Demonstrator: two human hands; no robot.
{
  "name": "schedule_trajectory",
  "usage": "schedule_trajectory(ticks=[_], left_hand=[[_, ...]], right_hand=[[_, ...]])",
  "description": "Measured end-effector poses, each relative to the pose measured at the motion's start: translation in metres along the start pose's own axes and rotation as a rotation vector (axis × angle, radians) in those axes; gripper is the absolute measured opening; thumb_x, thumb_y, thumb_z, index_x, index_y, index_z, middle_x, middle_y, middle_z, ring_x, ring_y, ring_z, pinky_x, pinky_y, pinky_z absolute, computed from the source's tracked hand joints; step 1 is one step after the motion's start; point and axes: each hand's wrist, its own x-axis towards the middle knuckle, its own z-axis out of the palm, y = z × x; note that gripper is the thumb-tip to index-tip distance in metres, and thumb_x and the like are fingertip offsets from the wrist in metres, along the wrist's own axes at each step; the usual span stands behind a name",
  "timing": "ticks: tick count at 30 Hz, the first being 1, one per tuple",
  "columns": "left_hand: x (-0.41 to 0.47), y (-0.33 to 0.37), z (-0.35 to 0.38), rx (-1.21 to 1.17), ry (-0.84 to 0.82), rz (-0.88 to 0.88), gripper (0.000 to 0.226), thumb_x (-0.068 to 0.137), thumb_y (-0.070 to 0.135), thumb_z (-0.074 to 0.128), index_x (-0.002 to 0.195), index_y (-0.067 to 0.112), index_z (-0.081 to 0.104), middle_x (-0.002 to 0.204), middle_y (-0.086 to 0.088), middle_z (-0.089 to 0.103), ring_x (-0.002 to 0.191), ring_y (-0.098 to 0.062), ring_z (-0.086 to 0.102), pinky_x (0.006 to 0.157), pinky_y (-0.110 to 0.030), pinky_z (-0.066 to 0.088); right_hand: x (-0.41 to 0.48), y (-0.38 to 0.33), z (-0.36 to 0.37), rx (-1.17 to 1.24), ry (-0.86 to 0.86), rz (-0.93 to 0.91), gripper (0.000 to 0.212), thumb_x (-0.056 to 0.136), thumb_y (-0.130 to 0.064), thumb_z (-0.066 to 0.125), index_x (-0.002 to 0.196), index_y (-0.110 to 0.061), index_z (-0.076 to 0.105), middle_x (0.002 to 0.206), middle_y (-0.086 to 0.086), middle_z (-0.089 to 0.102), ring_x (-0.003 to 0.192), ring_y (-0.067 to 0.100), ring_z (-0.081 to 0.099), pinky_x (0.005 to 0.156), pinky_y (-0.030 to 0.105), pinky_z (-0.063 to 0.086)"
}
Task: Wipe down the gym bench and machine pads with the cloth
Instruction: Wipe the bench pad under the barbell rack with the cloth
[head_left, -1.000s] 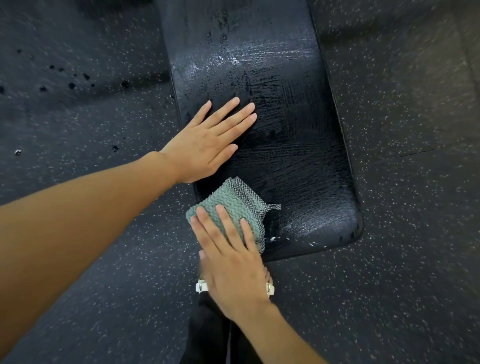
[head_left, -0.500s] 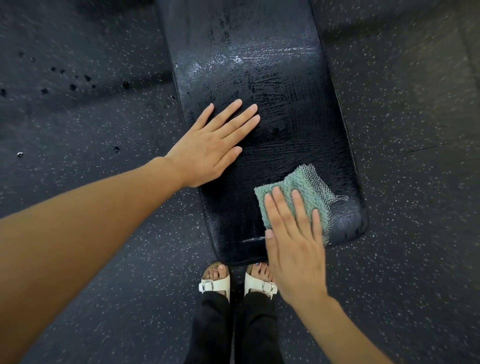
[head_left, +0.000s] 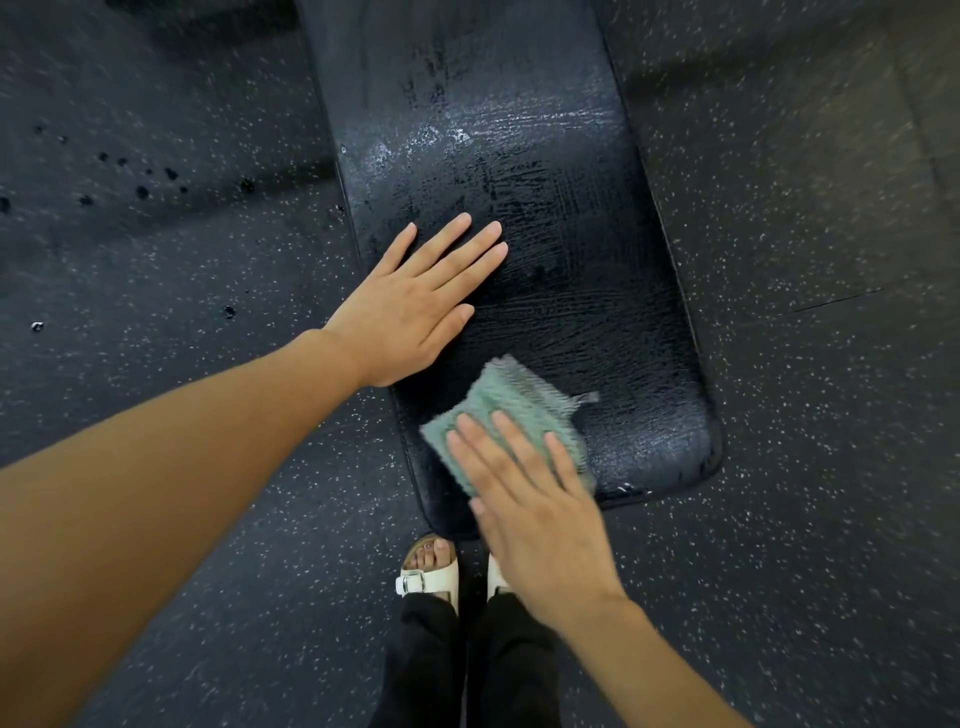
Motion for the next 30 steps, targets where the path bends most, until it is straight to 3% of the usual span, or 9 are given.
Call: schedule_trajectory(ticks=[6, 11, 20, 26, 30], left_hand=[[-0.001, 0.002, 0.001, -0.011, 0.008, -0.015, 0.058, 0.104, 0.039, 0.011, 0.159, 0.026, -0.001, 0.166, 0.011, -0.007, 0.152, -0.014, -0.012, 0.122, -0.041, -0.011], [0.0, 0.003, 0.002, 0.002, 0.02, -0.023, 0.058, 0.104, 0.039, 0.011, 0.159, 0.027, -0.002, 0.166, 0.011, -0.007, 0.152, -0.014, -0.011, 0.12, -0.038, -0.014], [0.0, 0.003, 0.004, 0.016, 0.033, -0.033, 0.057, 0.104, 0.039, 0.01, 0.159, 0.027, 0.0, 0.166, 0.011, -0.005, 0.153, -0.014, -0.009, 0.121, -0.039, -0.011], [-0.001, 0.005, 0.003, 0.006, 0.023, -0.042, 0.058, 0.102, 0.04, 0.007, 0.159, 0.027, -0.001, 0.166, 0.011, -0.006, 0.152, -0.014, -0.01, 0.121, -0.042, -0.009], [-0.002, 0.006, 0.004, -0.005, 0.025, -0.046, 0.06, 0.102, 0.041, 0.006, 0.159, 0.026, 0.001, 0.166, 0.01, -0.005, 0.153, -0.015, -0.009, 0.122, -0.044, -0.008]], right_hand=[[-0.027, 0.079, -0.018, -0.021, 0.041, 0.148, 0.055, 0.105, -0.032, 0.021, 0.159, -0.023, 0.012, 0.165, -0.007, 0.013, 0.152, 0.017, 0.01, 0.121, 0.044, 0.01], [-0.017, 0.049, -0.011, 0.105, 0.134, 0.252, 0.052, 0.106, -0.033, 0.015, 0.157, -0.023, 0.012, 0.164, -0.006, 0.013, 0.153, 0.019, 0.007, 0.123, 0.043, 0.004], [0.012, -0.039, 0.003, 0.111, 0.069, 0.049, 0.057, 0.101, -0.034, 0.026, 0.157, -0.021, 0.022, 0.164, -0.005, 0.017, 0.152, 0.02, 0.012, 0.119, 0.044, 0.013], [0.005, -0.008, -0.001, 0.032, 0.023, -0.02, 0.059, 0.1, -0.034, 0.028, 0.157, -0.022, 0.019, 0.165, -0.006, 0.014, 0.152, 0.016, 0.011, 0.119, 0.044, 0.013], [-0.008, 0.033, -0.004, -0.019, 0.075, 0.072, 0.058, 0.102, -0.033, 0.026, 0.158, -0.024, 0.013, 0.164, -0.007, 0.011, 0.152, 0.015, 0.01, 0.121, 0.043, 0.011]])
